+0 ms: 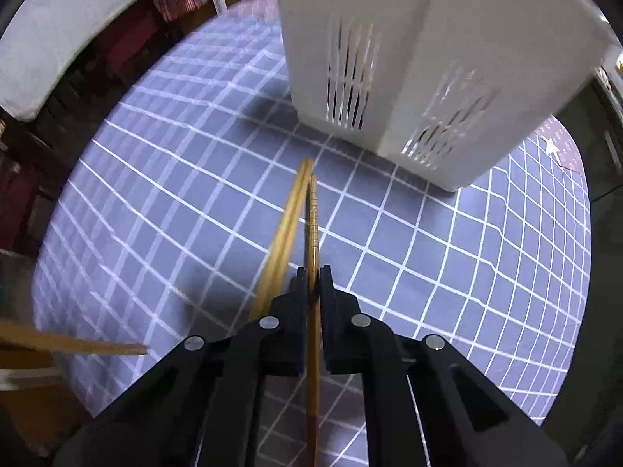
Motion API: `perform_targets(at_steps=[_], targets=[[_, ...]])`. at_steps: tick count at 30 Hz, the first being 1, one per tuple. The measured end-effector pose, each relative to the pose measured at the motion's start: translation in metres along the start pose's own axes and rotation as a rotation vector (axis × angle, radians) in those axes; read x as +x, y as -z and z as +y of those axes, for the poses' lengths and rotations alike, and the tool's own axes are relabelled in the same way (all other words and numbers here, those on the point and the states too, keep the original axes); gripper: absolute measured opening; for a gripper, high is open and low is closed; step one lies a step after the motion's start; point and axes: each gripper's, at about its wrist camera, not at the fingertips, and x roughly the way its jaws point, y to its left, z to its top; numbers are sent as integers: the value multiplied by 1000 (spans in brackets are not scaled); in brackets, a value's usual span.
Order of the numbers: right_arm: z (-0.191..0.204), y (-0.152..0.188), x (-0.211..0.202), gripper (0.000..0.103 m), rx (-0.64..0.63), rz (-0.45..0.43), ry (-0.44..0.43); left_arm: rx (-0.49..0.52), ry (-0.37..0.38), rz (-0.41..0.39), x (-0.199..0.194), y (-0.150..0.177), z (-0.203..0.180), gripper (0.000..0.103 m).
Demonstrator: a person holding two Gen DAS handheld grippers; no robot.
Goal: Organize utensils
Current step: 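Grasp a wooden chopstick with the right tool and lift it upright, then open the left tool over the white holder while the right tool carries its chopstick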
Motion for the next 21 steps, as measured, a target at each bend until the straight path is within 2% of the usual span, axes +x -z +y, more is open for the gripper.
perform_targets(at_steps=[7,11,15,21], targets=[[-19,30,-87,7,55,-246,-47,10,3,-2,-1,1,-3,6],[-32,65,-134,7,102,-381,-39,7,10,-4,-3,3,-2,6],[-36,99,-161,7,131,-452,-39,8,14,-13,-6,6,-2,6],[-33,122,-171,7,143,-480,-62,5,17,-20,-8,8,-2,6]])
